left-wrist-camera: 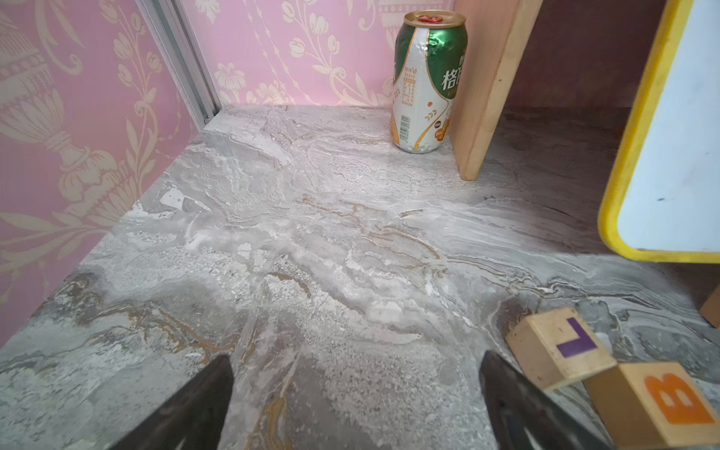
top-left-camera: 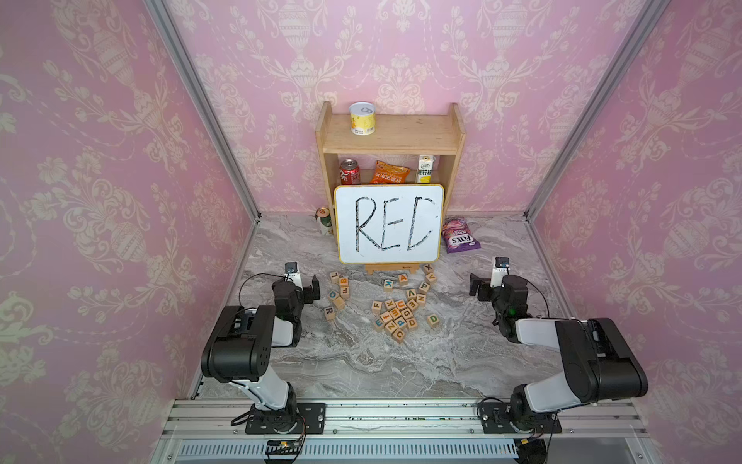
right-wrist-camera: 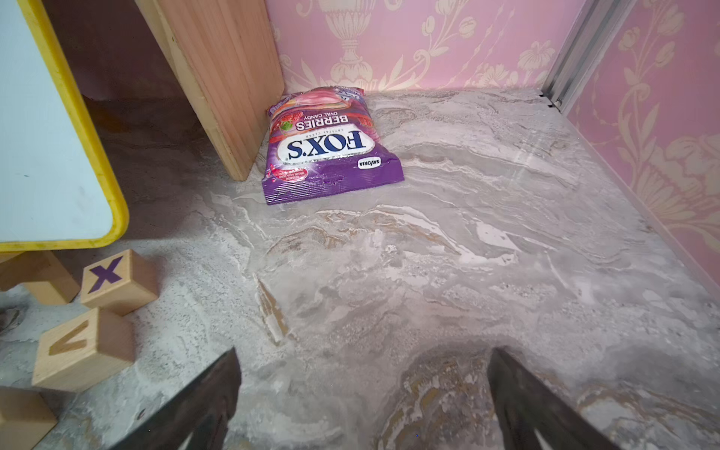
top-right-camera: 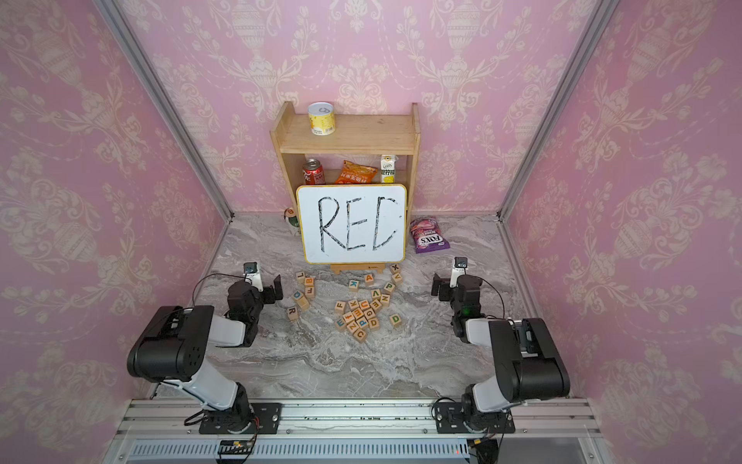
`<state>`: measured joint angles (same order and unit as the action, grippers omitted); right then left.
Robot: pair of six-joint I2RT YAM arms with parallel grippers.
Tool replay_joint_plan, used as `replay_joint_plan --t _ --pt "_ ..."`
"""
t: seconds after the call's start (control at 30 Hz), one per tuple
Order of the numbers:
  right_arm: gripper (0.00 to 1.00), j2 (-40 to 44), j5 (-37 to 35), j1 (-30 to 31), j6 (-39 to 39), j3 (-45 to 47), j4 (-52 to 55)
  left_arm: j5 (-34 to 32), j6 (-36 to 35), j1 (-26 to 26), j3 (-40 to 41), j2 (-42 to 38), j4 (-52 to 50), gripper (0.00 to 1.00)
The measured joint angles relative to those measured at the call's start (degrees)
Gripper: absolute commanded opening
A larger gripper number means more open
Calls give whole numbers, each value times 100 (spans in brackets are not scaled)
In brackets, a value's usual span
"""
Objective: Assemble the uppercase word "red" with letter blocks
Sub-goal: Pick up the letter block from the center of the board.
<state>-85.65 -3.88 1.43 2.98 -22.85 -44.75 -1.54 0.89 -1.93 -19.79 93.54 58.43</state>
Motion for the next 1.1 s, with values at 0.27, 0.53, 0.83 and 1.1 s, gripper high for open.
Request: replay_joint_plan --t 0.27,0.53,0.83,1.1 --pt "100 0 0 0 -2 0 0 13 0 0 0 0 0 99" --pt "100 0 2 0 0 0 0 22 0 0 0 0 0 99" --pt "100 0 2 0 0 0 2 37 0 0 0 0 0 99" --pt "100 140 4 0 -4 -640 1147 85 -46 68 -68 -289 -501 99"
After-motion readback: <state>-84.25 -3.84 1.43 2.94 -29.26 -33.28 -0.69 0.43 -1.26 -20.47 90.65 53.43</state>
